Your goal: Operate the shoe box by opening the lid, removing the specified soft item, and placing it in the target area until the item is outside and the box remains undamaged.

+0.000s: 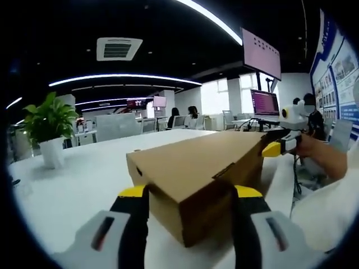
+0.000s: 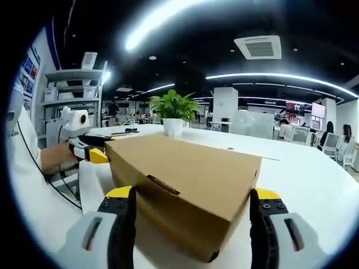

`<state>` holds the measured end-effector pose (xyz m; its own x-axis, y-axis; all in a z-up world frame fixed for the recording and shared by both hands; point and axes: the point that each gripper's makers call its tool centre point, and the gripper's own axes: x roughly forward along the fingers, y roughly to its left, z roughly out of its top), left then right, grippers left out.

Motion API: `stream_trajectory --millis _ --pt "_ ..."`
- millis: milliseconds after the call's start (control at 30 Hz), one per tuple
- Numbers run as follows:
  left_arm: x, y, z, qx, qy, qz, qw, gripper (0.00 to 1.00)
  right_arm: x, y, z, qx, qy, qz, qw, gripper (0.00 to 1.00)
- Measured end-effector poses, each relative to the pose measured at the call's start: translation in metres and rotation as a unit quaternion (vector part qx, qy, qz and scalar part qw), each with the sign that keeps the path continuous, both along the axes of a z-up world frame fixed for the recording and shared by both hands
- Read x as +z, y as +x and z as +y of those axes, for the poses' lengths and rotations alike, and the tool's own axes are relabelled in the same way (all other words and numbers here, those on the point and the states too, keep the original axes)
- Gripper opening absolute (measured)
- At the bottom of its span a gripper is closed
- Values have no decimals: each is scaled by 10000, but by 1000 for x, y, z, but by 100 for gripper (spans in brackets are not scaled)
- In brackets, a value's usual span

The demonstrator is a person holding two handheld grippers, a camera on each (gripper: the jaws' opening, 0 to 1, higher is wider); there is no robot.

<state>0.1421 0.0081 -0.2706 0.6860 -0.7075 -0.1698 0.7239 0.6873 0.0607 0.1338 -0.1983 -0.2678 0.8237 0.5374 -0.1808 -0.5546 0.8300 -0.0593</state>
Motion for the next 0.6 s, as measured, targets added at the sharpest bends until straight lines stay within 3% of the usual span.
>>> stream_trajectory --millis 33,200,600 --pt "-2 0 1 -7 166 -70 9998 61 0 0 0 7 7 2 10000 85" --pt "3 0 2 -18 -127 154 9998 58 0 1 -1 52 45 -68 10000 85" --pt "-1 8 2 -39 132 -164 9998 61 -1 1 0 4 27 -124 9999 84"
